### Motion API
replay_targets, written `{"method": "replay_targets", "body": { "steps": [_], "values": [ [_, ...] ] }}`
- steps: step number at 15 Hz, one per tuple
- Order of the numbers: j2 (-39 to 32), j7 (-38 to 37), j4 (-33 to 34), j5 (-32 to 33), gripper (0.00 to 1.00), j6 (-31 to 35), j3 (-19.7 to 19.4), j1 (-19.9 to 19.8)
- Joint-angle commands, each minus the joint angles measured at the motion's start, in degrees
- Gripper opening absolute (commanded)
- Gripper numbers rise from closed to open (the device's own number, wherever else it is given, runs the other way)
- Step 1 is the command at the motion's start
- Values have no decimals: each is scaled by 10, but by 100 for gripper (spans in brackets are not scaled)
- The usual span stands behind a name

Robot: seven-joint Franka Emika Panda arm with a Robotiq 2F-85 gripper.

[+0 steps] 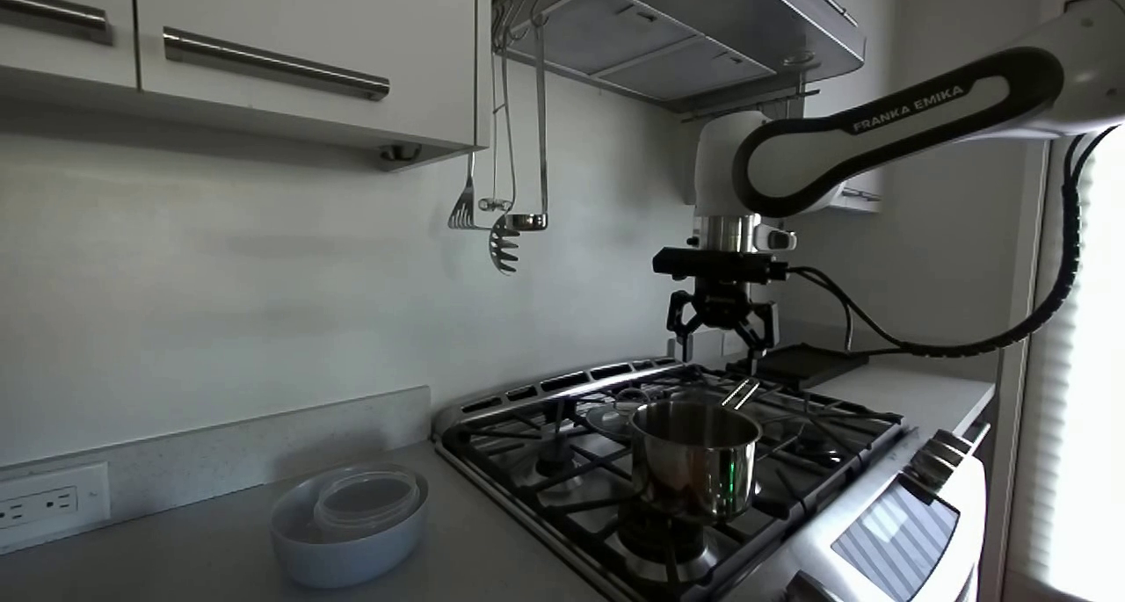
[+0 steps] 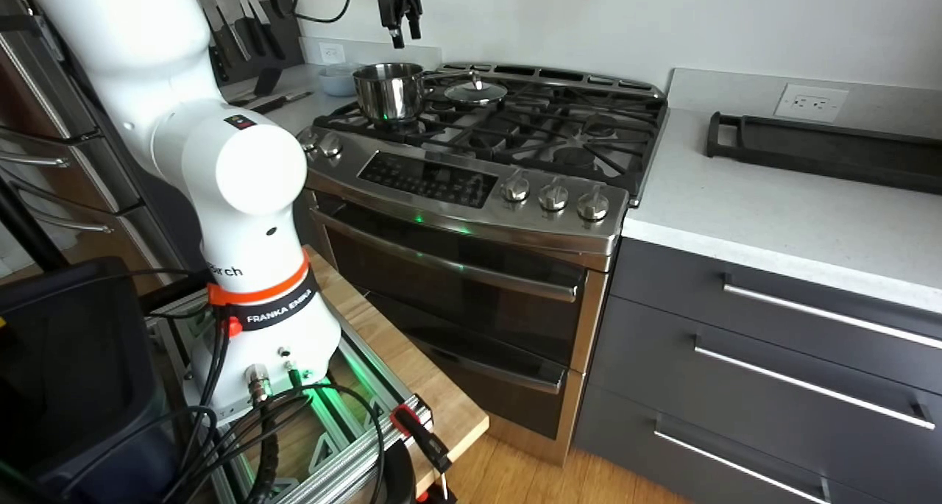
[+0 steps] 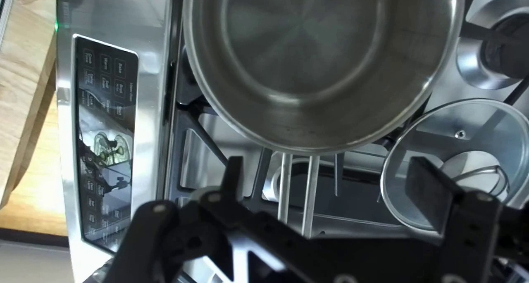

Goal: Move the silver pot to the left

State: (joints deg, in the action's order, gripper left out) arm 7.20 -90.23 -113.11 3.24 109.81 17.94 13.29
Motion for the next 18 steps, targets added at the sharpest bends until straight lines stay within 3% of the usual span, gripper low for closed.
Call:
{"method": "replay_targets", "body": {
  "steps": [1,4,6,18],
  "values": [
    [-17,49,13,27,100,9,-6,-3],
    [-53,74,39,49,100,61,-17,-12],
    [-89,136,66,56,100,93,-25,-13],
    [-251,524,234,81,100,103,-57,19]
  ]
}}
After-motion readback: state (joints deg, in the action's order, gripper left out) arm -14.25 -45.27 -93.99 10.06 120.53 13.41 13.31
